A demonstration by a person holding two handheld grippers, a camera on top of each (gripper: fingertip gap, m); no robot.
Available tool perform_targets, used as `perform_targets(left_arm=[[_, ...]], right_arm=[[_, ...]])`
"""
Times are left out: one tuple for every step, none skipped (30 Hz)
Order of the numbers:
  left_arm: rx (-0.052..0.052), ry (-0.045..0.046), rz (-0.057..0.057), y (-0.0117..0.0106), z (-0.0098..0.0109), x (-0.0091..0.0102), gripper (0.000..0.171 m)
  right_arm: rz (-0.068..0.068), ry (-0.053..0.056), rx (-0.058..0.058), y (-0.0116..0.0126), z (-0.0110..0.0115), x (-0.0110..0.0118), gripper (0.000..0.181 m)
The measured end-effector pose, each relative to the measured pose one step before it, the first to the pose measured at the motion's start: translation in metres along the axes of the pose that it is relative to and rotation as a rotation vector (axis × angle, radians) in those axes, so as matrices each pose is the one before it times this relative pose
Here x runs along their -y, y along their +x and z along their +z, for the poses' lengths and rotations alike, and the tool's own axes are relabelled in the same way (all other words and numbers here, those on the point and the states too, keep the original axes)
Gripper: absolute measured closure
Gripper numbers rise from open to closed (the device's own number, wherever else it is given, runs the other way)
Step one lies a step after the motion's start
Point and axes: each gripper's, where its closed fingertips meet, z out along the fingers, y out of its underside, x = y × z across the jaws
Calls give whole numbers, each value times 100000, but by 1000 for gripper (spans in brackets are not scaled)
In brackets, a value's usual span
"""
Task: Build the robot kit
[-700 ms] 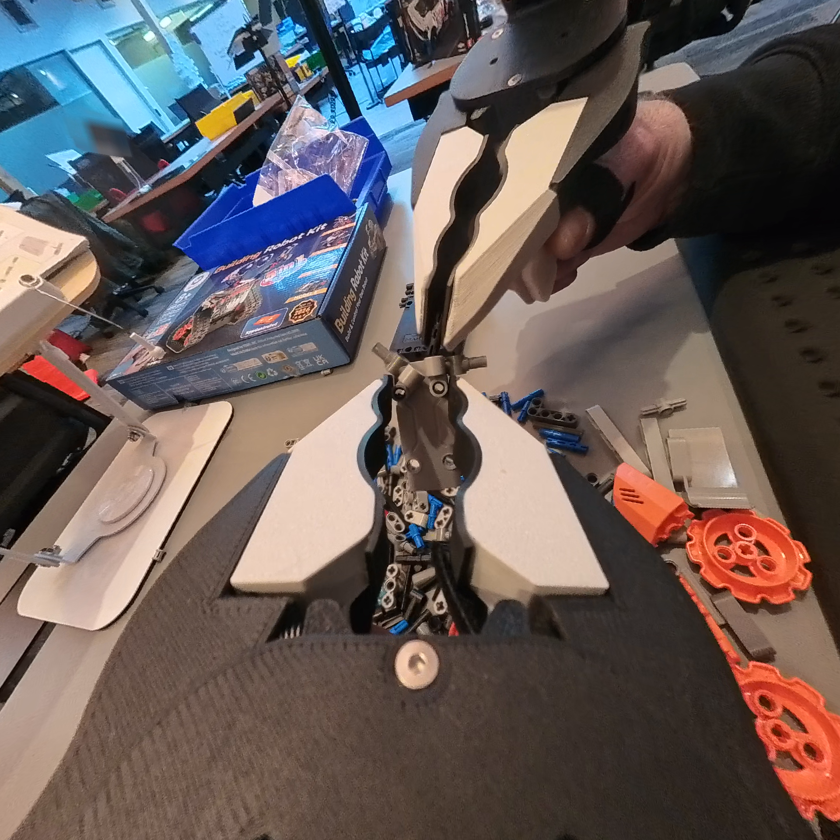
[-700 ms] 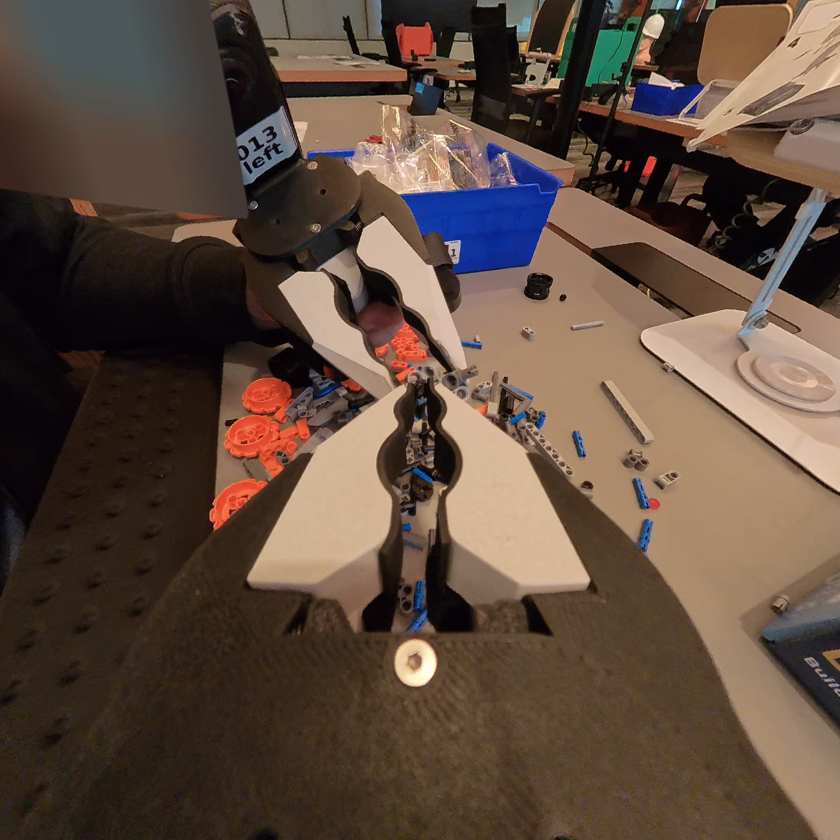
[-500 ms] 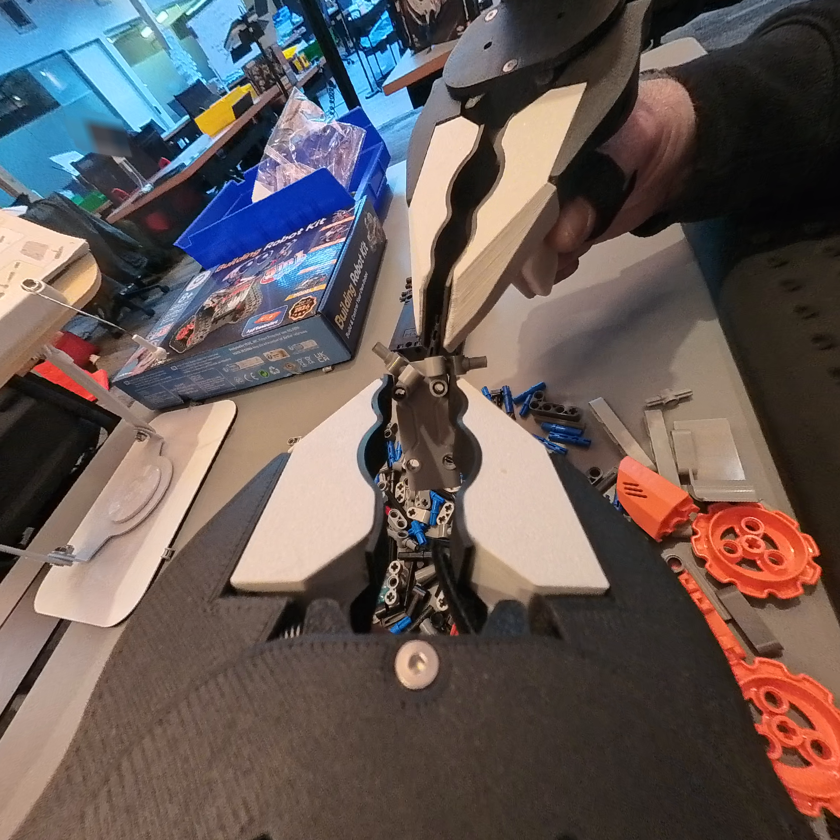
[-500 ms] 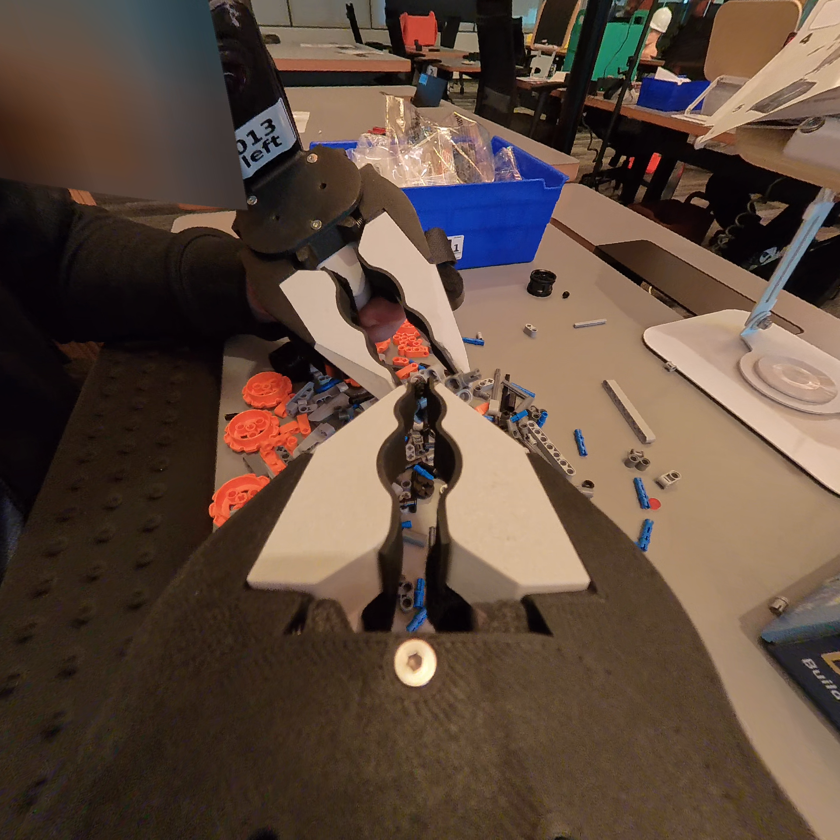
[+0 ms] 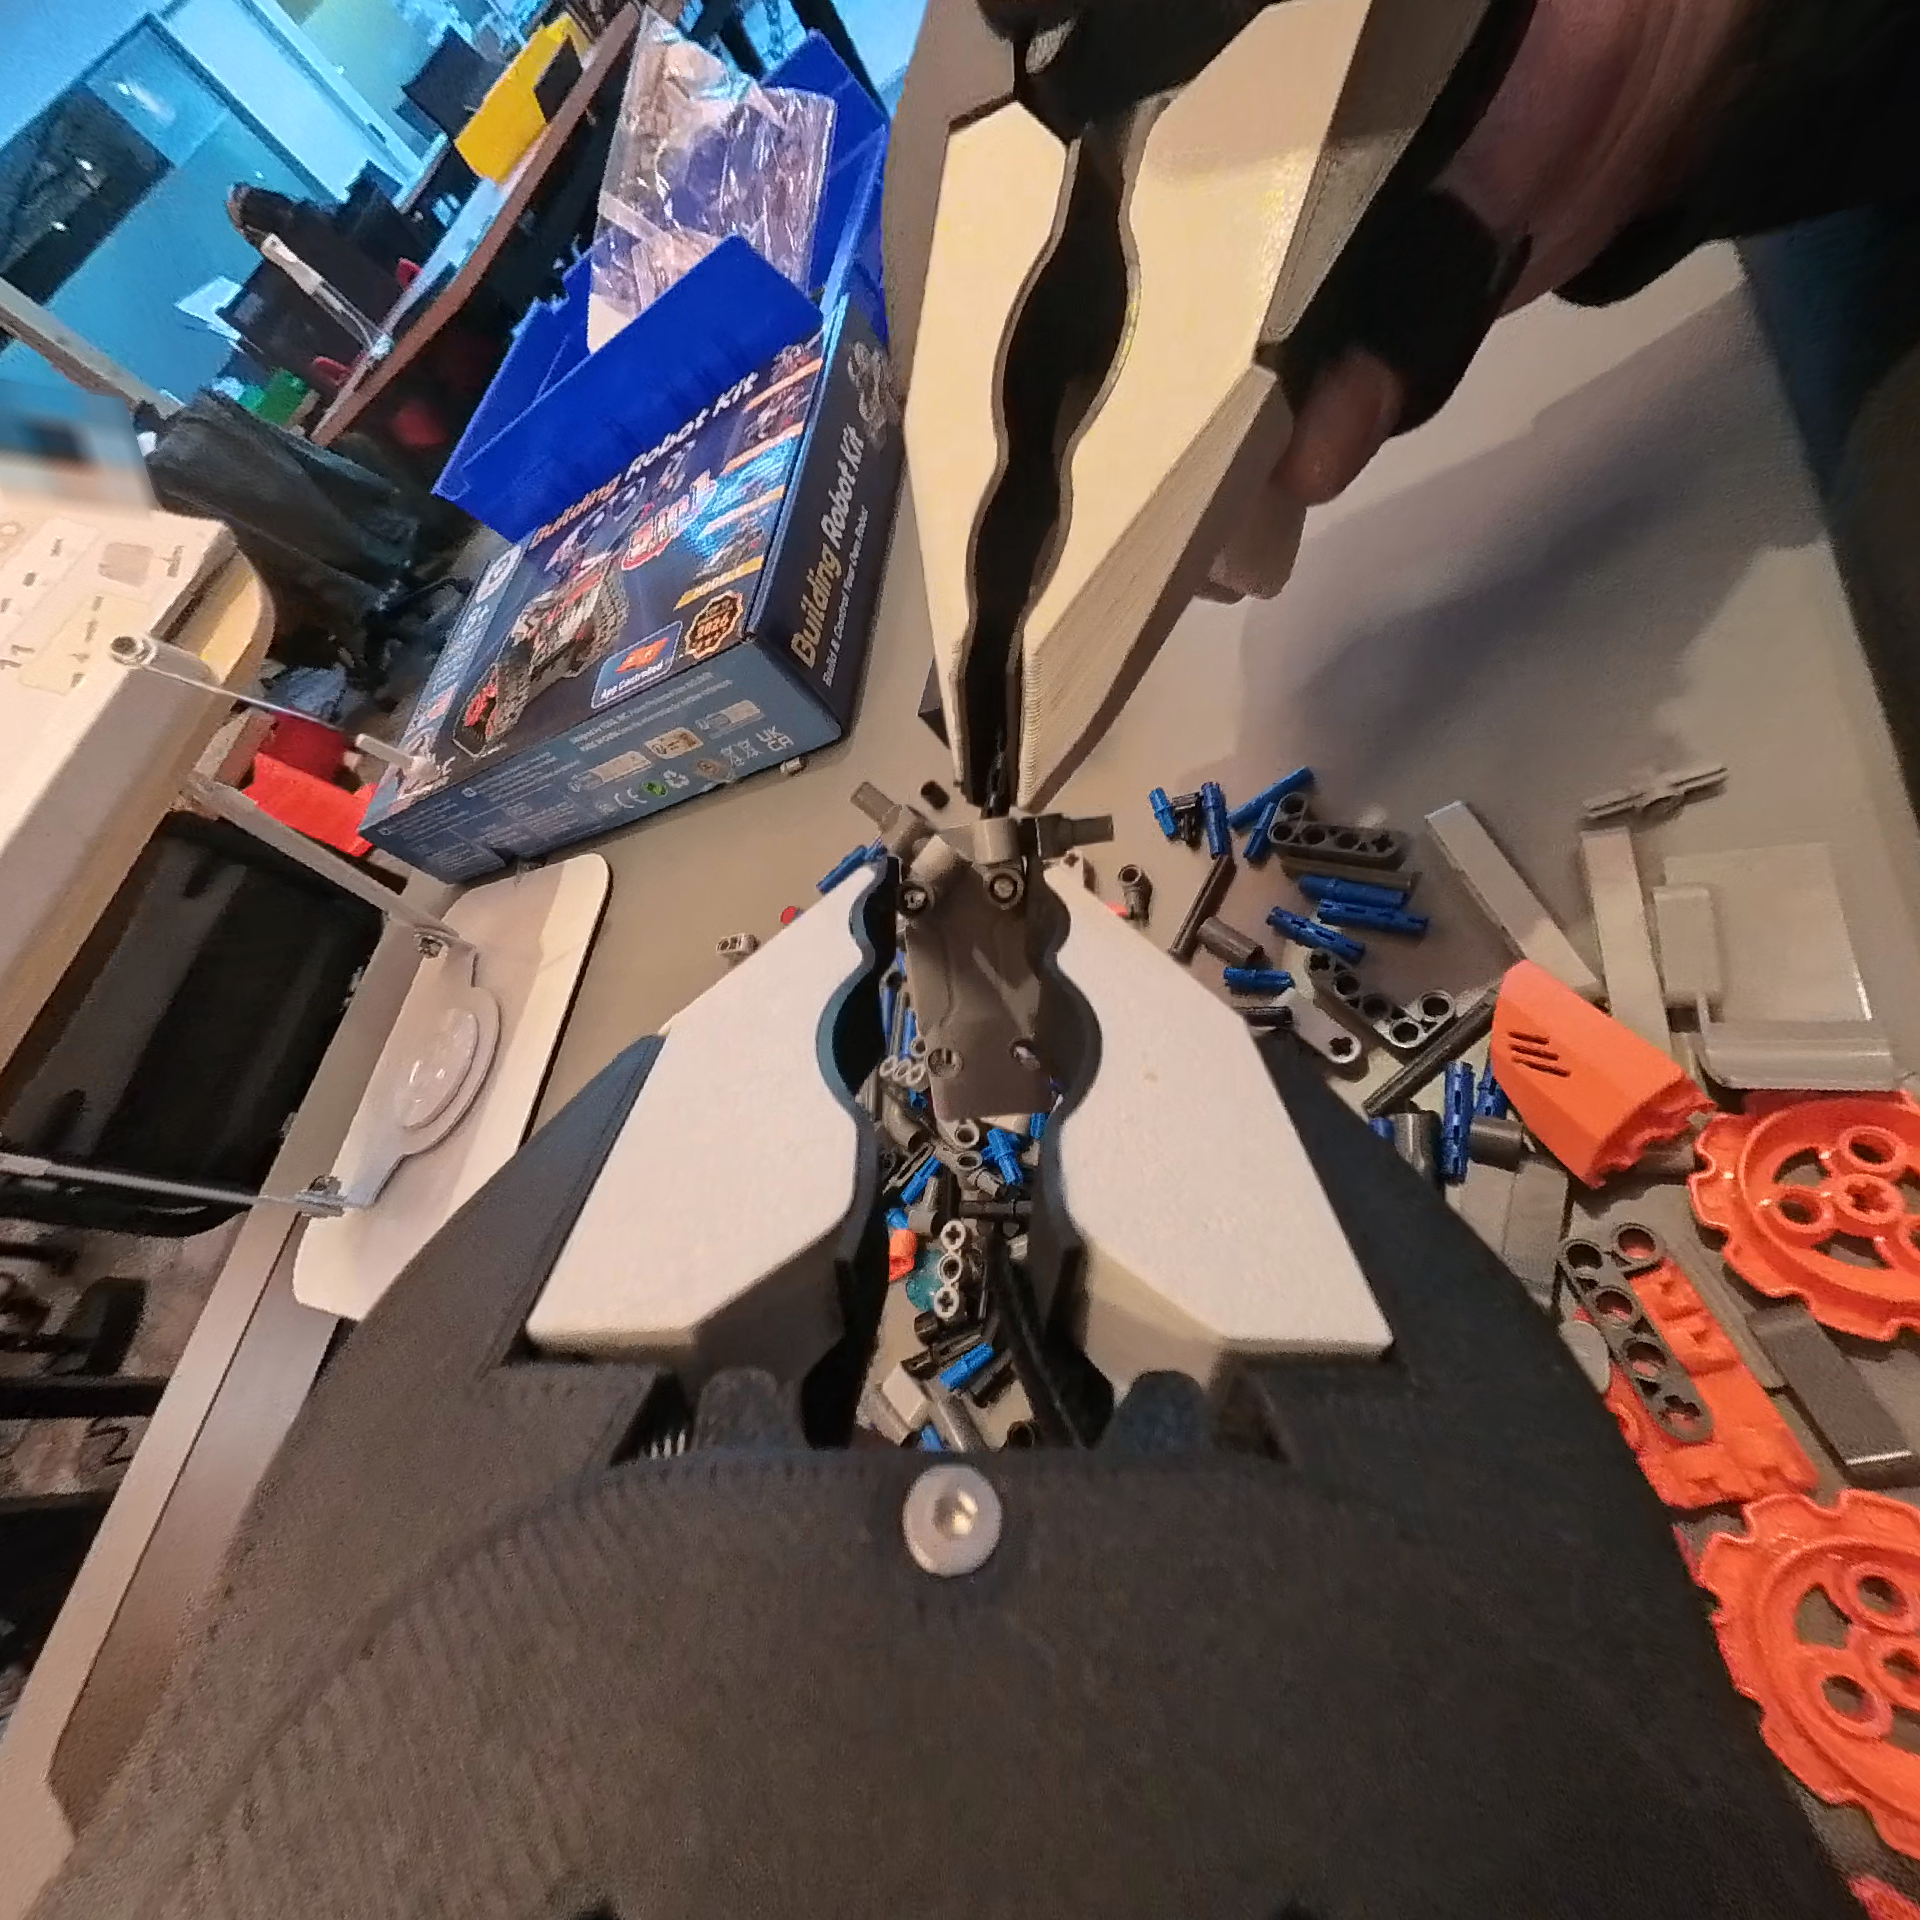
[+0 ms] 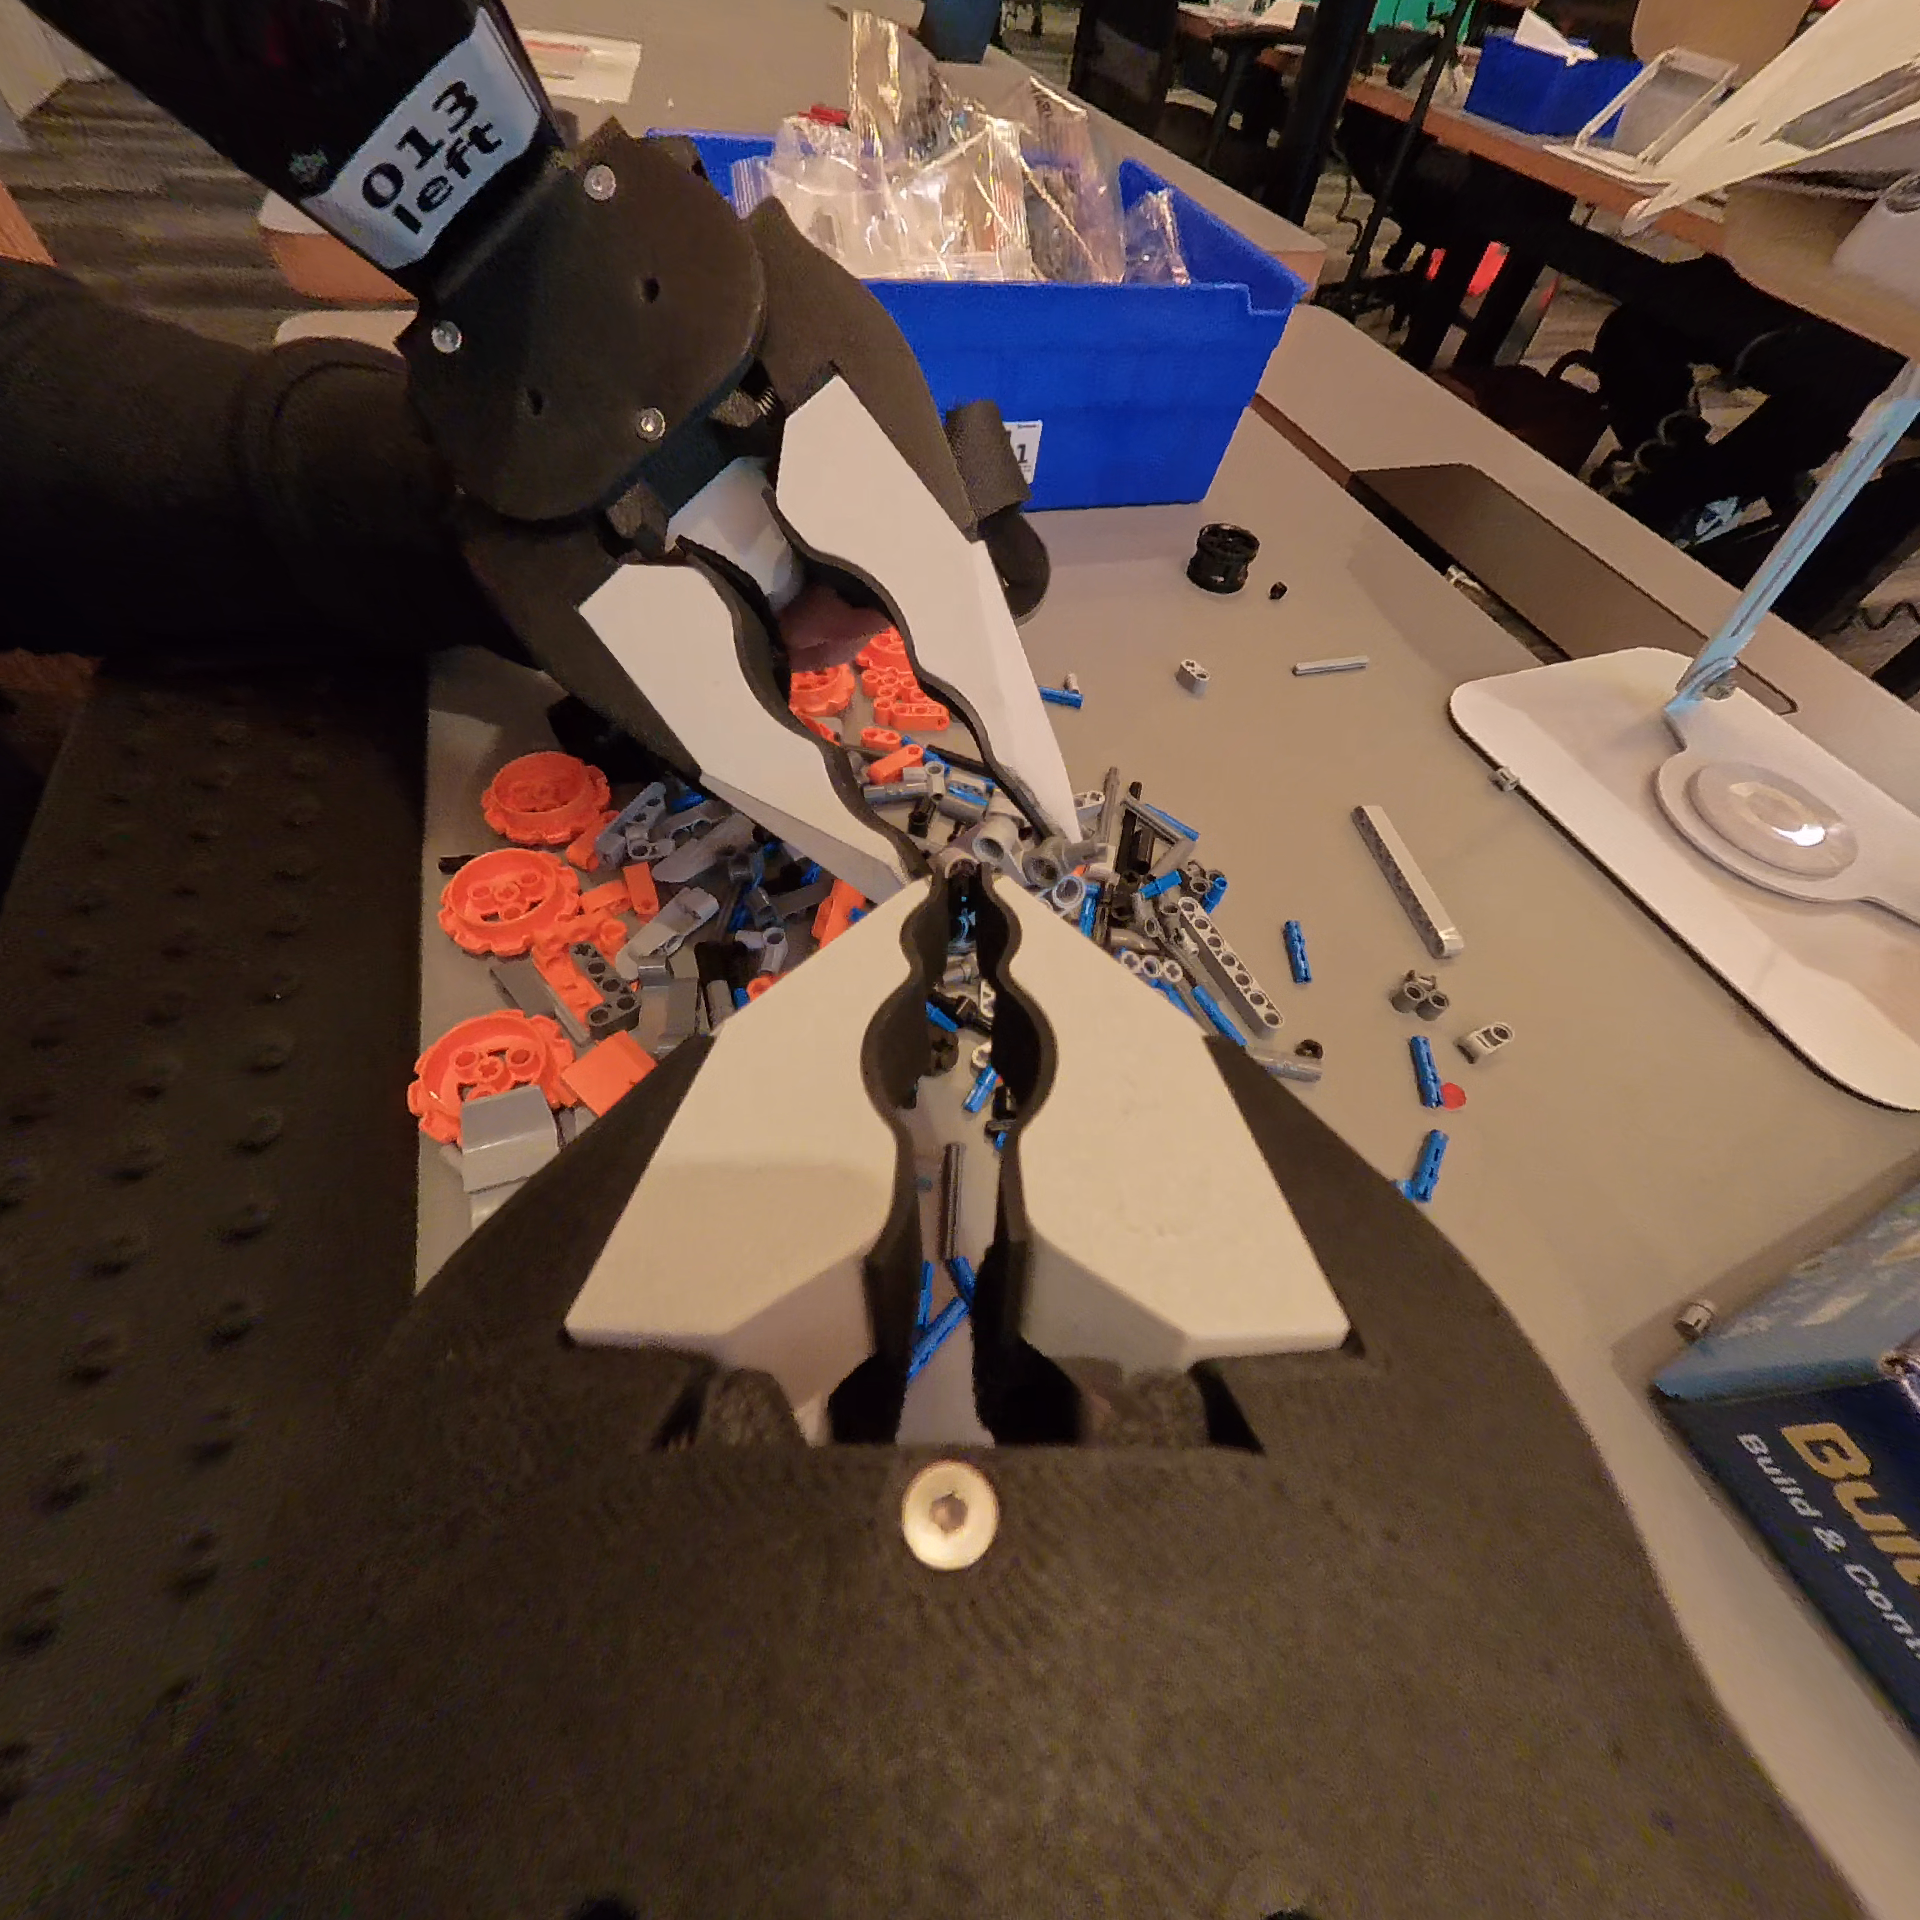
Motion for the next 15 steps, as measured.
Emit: perform_targets(left_arm=[[340, -790, 944, 55, 45, -68, 150], [101, -625, 953, 66, 18, -39, 150], [-23, -428, 364, 60, 19, -24, 150], [48, -63, 23, 38, 29, 4, 150], [-93, -41, 239, 78, 22, -12, 150], [56, -210, 666, 66, 21, 0, 151], [106, -372, 809, 86, 28, 19, 151], [136, -781, 879, 81, 52, -29, 151], [143, -1075, 714, 52, 69, -89, 151], [3, -1055, 894, 89, 83, -123, 151], [34, -966, 624, 75, 81, -123, 150], [-155, -812, 301, 92, 73, -95, 150], [-92, -619, 562, 87, 53, -40, 151], [99, -455, 745, 67, 45, 3, 151], [166, -588, 738, 37, 26, -24, 151]], right_arm=[[313, -434, 558, -19, 14, -127, 179], [27, -376, 561, -61, 9, -94, 179], [-80, -110, 481, -54, 22, -36, 179], [258, 28, 527, -31, 17, -39, 179], [346, -95, 811, -57, -1, -61, 179], [43, -97, 694, -55, -8, -50, 179], [-300, -478, 533, -66, -15, -69, 179], [-473, -1137, 156, -2, 1, -124, 179], [-359, -1217, 47, 9, 49, -154, 179], [-304, -1294, -57, -12, 71, -159, 179], [-593, -1531, -219, -5, 51, -188, 179], [-586, -1400, -121, -10, 36, -135, 179], [-554, -1159, 136, -35, 1, -114, 179], [-253, -822, 311, -43, -5, -86, 179], [16, -752, 361, -19, 0, -81, 179]])
